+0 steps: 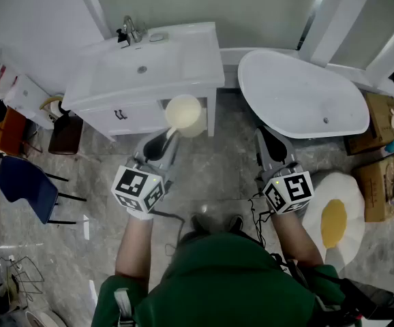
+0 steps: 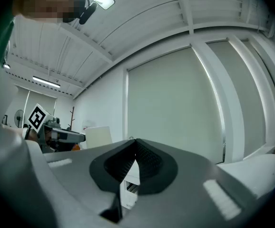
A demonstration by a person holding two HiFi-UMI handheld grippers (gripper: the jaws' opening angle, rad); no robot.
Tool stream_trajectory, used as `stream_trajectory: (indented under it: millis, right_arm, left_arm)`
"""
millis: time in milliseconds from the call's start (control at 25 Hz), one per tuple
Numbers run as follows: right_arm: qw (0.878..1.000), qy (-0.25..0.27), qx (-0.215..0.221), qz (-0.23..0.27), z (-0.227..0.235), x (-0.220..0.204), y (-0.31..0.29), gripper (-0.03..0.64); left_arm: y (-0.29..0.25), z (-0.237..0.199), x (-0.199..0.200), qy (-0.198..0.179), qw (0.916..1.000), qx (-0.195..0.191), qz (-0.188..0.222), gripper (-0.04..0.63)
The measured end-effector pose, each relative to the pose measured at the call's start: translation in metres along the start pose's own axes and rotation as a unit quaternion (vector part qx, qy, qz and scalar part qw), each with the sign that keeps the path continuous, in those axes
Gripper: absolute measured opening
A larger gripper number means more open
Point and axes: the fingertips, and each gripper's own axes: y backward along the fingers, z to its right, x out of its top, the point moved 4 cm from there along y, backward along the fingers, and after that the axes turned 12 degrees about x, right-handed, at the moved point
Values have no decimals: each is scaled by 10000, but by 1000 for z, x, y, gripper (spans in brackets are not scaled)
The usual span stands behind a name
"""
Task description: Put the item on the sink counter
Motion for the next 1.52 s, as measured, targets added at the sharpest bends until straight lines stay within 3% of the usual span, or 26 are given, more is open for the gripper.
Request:
stream_trajectory:
  millis: [440, 720, 960, 1520]
  right_arm:
    - [9999, 10, -121, -39, -14, -3, -23, -3]
    - [9995, 206, -221, -8, -40, 2, -51, -3]
    - [9989, 80, -462, -26, -49, 1, -59, -3]
    - [9997, -73, -243, 35, 8, -8, -121, -3]
  left_arm:
    - [7, -28, -4, 14, 10000, -75, 2, 40]
    - [23, -74, -9, -6, 10000, 11, 75, 40]
    - [26, -100, -13, -29, 10000, -38, 81, 40]
    - [-49, -124, -6, -71, 9999, -62, 70, 40]
